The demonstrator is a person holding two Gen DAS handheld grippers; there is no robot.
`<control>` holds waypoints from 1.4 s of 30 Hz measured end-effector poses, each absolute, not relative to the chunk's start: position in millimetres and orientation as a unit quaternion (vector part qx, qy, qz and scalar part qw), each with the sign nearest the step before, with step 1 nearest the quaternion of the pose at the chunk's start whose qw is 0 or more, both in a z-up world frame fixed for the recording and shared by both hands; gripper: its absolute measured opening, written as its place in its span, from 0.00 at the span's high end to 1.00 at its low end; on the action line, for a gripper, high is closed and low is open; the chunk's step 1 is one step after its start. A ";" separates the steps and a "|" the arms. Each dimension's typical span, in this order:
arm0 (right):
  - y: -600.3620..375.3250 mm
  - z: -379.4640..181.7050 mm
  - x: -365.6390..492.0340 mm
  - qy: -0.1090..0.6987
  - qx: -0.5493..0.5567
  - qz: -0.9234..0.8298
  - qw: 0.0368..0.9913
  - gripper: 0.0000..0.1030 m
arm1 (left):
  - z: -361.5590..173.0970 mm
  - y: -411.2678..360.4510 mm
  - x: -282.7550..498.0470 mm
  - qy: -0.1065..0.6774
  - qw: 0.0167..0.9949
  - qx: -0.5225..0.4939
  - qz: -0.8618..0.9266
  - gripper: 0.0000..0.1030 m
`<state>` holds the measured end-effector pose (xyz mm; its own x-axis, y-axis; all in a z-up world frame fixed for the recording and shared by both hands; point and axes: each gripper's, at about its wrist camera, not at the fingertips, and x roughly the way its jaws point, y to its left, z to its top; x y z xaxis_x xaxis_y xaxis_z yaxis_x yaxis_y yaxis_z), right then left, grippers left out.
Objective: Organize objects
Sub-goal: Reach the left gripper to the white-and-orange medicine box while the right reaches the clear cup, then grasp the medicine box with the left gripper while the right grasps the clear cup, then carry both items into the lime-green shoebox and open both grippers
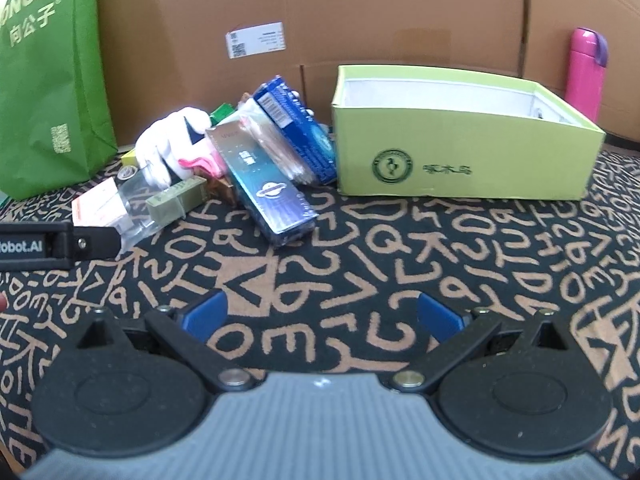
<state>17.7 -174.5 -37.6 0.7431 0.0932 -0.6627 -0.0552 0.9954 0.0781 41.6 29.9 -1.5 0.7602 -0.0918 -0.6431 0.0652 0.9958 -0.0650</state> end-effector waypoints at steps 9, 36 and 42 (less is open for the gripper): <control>-134.2 -37.7 45.4 0.325 0.003 0.187 0.927 0.00 | 6.3 101.1 66.1 0.327 0.942 -0.069 -0.007 0.00; -170.4 -41.6 2.4 0.297 -0.026 0.196 0.934 0.18 | -40.6 62.0 96.9 0.385 0.917 0.041 -0.091 0.26; -189.6 -25.6 -13.5 0.243 -0.011 0.193 0.951 0.18 | -36.2 52.7 59.8 0.395 0.910 0.027 -0.121 0.28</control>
<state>-13.5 -189.6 -25.6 0.8081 0.3610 -0.4655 -0.3717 0.9255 0.0723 59.8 52.7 -36.2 0.6594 -0.1989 -0.7250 0.2416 0.9693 -0.0462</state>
